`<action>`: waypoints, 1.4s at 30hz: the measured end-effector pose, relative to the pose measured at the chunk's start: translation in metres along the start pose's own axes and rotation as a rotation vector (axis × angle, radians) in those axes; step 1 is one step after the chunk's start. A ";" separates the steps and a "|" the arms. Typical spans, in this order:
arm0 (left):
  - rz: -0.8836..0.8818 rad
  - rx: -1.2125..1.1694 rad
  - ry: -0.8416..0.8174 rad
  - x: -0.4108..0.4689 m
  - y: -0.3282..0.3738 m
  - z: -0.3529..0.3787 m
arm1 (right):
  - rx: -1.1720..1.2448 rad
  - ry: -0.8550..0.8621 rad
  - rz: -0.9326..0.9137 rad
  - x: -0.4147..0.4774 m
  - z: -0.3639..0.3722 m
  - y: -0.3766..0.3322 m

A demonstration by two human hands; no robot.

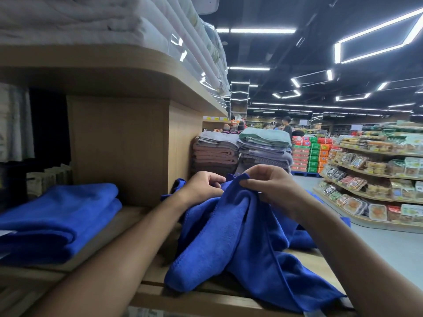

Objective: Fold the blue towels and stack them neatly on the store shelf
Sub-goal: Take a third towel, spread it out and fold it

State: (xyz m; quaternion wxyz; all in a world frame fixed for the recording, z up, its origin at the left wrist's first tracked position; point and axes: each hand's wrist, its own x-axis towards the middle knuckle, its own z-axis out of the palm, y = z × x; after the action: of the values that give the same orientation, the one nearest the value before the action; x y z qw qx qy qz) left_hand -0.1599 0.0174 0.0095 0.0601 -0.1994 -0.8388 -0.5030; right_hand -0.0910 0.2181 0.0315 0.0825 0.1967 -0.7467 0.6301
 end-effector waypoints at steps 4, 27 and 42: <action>-0.004 0.051 -0.022 -0.003 0.002 -0.004 | 0.019 0.010 0.040 0.000 -0.002 -0.001; 0.116 -0.502 -0.004 -0.020 0.029 0.009 | -0.316 0.219 -0.404 0.007 0.001 0.007; 0.287 -0.160 0.041 -0.040 0.084 -0.022 | -0.611 0.111 -0.455 0.000 -0.006 -0.032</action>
State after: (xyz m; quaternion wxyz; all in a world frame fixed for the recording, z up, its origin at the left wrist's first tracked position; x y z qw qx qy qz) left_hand -0.0918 0.0225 0.0770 0.1321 -0.3110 -0.7576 -0.5585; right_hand -0.0796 0.2198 0.0616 0.3154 0.2896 -0.8316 0.3536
